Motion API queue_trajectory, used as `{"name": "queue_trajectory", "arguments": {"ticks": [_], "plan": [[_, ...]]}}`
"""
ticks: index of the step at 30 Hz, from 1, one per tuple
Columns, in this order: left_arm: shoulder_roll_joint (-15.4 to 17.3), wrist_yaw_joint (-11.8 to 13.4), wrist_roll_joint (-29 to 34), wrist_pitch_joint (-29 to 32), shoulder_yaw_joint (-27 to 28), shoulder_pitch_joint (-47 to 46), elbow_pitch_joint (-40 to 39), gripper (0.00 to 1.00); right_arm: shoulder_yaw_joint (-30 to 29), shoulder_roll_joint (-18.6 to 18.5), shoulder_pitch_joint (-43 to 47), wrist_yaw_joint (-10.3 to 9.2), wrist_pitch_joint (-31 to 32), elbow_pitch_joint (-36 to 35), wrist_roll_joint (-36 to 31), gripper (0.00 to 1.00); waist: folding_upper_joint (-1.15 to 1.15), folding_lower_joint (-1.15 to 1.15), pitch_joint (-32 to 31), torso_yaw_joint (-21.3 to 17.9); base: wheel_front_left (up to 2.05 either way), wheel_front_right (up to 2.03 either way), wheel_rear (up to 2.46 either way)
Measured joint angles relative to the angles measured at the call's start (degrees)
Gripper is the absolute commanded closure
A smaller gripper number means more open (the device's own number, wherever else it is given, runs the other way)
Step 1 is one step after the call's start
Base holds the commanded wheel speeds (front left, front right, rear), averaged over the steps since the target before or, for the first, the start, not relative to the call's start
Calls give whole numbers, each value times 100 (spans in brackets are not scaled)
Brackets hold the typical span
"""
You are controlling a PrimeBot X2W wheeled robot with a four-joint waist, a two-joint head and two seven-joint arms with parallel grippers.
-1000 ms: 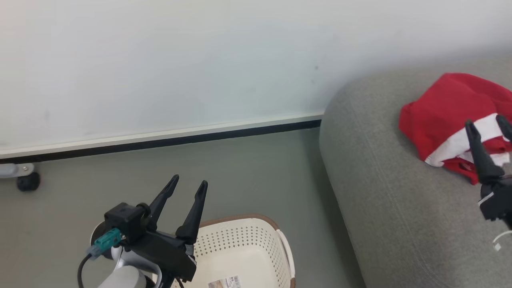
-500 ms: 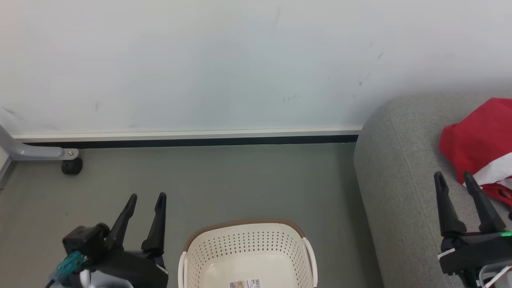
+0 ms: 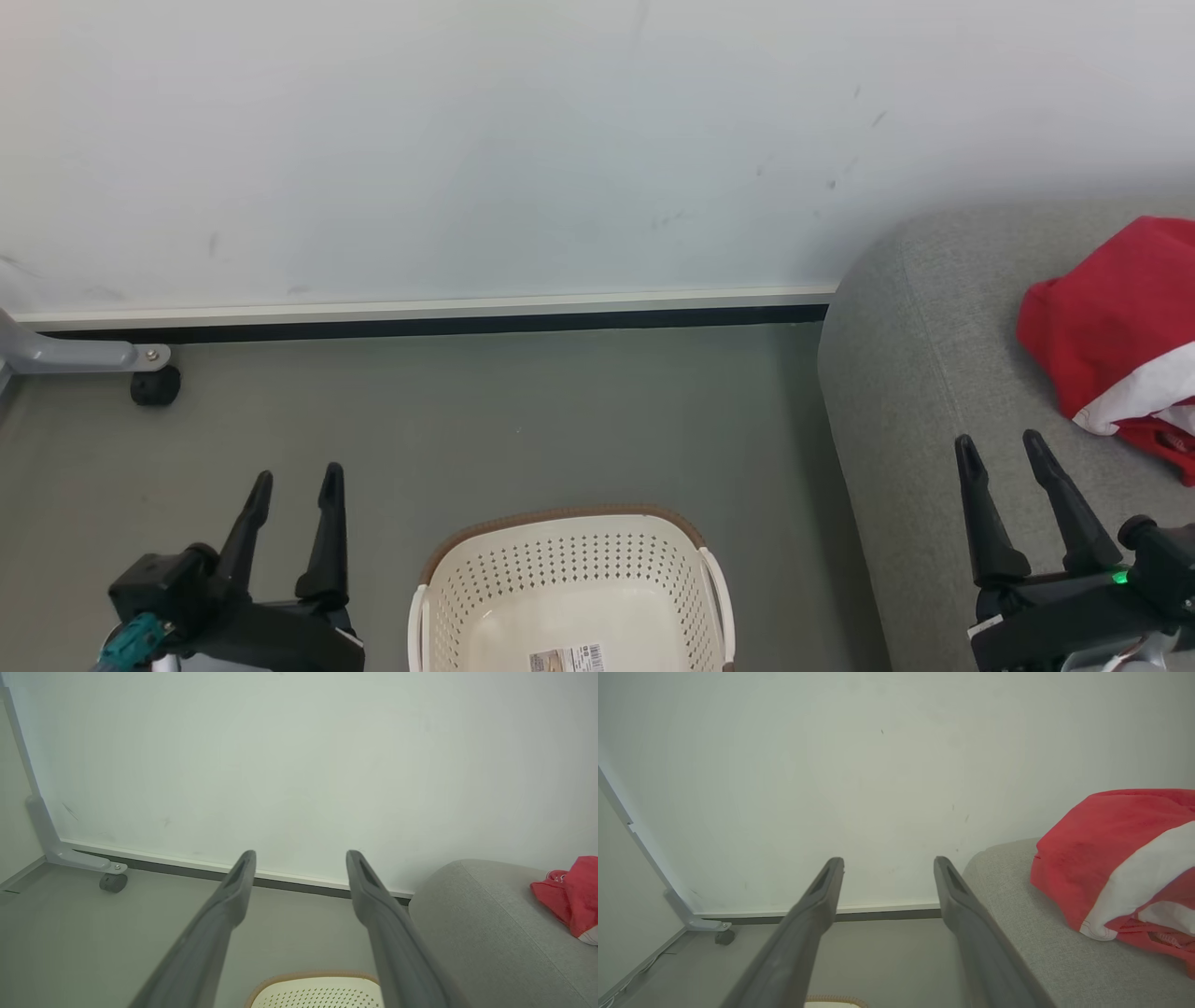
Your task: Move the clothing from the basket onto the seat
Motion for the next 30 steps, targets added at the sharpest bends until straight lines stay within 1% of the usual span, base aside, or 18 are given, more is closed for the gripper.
{"name": "queue_trajectory", "arguments": {"ticks": [6,18,30], "plan": [[-93,0,219,-1,172,70,12,0,2,104,143,-89,-20,54,-54,0,0,0,20,-45,0,0,0],[-250,1,561,-1,414,211,35,0,-79,158,148,-100,-52,64,-204,0,0,0,-18,-127,0,0,0],[-392,2,749,-1,536,274,12,0,-136,204,148,-92,-57,48,-255,0,0,0,13,-137,0,0,0]]}}
